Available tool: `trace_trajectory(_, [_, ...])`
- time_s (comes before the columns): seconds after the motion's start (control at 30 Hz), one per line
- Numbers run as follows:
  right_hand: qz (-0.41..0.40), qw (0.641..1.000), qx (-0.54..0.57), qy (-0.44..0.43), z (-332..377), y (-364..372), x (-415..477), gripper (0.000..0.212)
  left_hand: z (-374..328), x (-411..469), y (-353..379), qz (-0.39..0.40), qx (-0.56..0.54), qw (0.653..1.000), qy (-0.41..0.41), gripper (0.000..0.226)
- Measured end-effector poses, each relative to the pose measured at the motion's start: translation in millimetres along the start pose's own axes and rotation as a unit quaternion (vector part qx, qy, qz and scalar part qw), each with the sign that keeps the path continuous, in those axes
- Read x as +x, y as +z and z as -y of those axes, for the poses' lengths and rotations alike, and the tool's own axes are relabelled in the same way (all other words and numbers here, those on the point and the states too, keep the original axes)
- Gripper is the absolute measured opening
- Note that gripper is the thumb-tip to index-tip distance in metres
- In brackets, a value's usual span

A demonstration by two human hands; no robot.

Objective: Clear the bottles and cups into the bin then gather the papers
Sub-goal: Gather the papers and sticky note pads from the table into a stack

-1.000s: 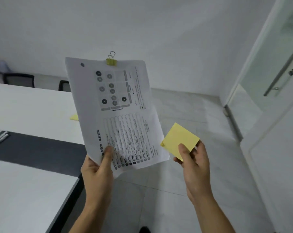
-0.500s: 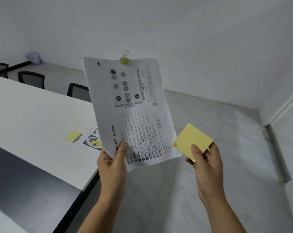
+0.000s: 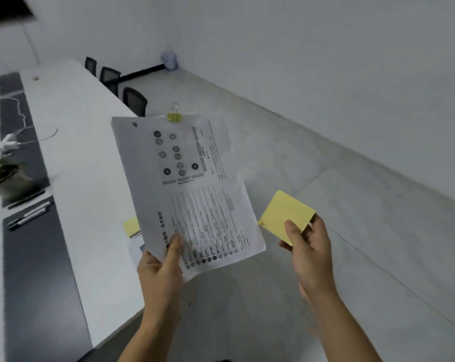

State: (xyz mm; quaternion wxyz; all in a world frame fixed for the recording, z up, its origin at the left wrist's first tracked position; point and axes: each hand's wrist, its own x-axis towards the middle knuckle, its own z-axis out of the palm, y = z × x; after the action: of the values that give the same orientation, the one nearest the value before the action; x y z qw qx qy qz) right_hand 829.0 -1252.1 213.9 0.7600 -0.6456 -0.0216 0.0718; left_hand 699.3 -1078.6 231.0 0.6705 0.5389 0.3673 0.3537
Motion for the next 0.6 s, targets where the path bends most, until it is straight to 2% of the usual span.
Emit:
trace_trajectory(0.23, [0.187,0.979,-0.059,0.063,-28,72,133,0.027,42,58,36,-0.175,-0.084,0.979,-0.066,0.020])
trace_trajectory(0.4, [0.280,0.946,-0.119,0.113,-67,138,211,0.029,87,116,63,-0.274,-0.143,0.945,-0.111,0.024])
trace_trajectory(0.6, [0.399,0.886,-0.183,0.150,-88,196,273,0.027,108,157,91,-0.395,-0.200,0.885,-0.144,0.026])
